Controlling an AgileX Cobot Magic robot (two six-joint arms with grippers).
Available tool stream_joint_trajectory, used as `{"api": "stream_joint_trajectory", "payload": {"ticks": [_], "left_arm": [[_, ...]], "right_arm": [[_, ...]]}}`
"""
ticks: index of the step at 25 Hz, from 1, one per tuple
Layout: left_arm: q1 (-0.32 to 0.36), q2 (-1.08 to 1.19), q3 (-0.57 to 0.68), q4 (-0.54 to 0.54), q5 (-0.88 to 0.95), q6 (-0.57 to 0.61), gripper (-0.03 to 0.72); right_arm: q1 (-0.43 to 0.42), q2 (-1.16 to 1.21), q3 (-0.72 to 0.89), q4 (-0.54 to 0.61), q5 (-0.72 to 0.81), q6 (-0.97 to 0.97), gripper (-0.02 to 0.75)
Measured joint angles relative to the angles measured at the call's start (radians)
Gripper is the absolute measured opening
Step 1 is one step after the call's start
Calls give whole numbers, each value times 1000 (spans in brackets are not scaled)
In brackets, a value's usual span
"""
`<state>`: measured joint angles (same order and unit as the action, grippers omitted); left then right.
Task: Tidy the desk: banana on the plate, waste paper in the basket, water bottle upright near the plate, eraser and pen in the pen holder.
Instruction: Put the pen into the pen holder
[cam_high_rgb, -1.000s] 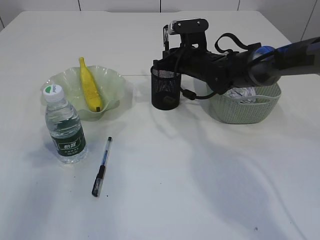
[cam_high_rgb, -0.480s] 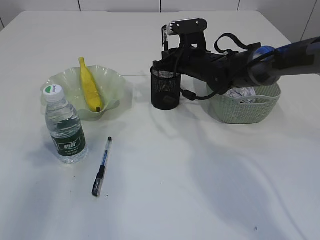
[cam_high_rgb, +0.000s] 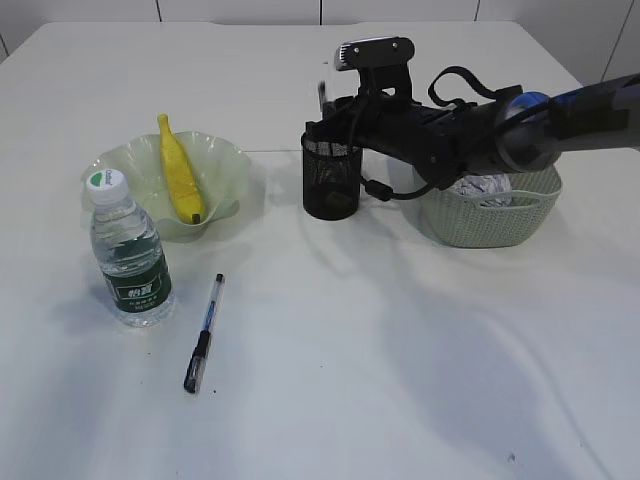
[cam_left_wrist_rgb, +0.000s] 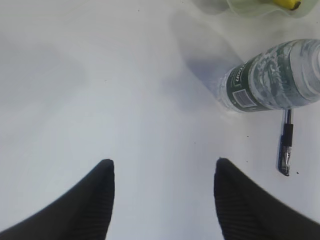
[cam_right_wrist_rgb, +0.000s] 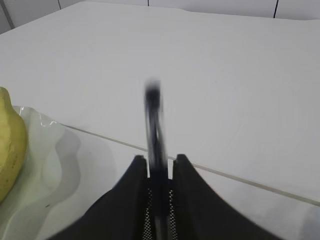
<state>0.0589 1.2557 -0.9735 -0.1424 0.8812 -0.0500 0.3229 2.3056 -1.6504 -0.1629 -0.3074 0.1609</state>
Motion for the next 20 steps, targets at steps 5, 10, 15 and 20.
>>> {"api": "stream_joint_trajectory", "payload": {"ticks": [5, 10, 15, 20], "left_arm": [[0, 0, 0, 0, 0, 0, 437], [0, 0, 0, 0, 0, 0, 436], [0, 0, 0, 0, 0, 0, 436], [0, 0, 0, 0, -1, 0, 434]], "right_arm": [[0, 0, 0, 0, 0, 1, 192], [0, 0, 0, 0, 0, 1, 204], [0, -15, 0, 0, 38, 1, 207], [0, -100, -2, 0, 208, 1, 210]]}}
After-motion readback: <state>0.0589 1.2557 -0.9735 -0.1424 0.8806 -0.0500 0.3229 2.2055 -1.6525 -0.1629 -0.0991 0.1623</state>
